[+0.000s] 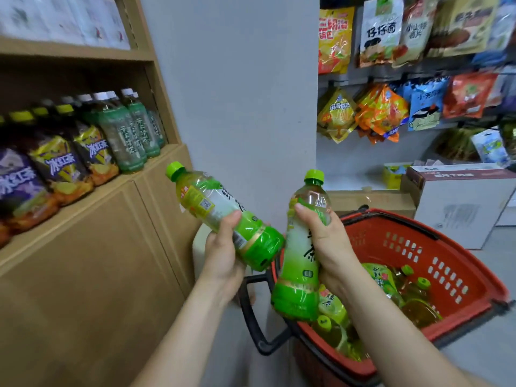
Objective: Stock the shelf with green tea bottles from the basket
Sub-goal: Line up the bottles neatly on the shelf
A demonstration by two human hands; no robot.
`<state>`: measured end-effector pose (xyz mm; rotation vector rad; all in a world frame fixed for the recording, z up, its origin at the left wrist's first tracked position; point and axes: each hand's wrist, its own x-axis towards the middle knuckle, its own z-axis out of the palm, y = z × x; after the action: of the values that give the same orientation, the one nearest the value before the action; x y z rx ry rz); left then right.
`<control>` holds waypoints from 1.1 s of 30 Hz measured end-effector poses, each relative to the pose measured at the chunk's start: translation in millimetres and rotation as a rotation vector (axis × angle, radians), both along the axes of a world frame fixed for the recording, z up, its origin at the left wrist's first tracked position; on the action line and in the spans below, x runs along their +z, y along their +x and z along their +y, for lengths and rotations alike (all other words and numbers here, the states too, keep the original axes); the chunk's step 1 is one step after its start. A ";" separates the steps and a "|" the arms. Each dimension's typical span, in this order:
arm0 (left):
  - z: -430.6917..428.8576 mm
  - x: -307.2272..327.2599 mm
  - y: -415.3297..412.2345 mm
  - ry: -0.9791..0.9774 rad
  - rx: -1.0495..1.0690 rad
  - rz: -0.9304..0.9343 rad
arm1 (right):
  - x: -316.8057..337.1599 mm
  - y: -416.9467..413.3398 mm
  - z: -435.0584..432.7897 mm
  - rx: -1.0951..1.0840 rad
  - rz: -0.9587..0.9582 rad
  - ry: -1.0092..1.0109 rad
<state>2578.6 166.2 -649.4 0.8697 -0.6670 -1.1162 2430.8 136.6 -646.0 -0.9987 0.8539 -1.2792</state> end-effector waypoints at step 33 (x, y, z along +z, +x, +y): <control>390.9 141.3 231.3 0.087 1.049 -0.633 | 153.8 311.1 258.8 0.981 -0.241 -0.402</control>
<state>2809.9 557.0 -508.0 1.4280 -0.5371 0.0932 2742.0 395.4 -492.3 -1.3066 -0.1340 -0.6812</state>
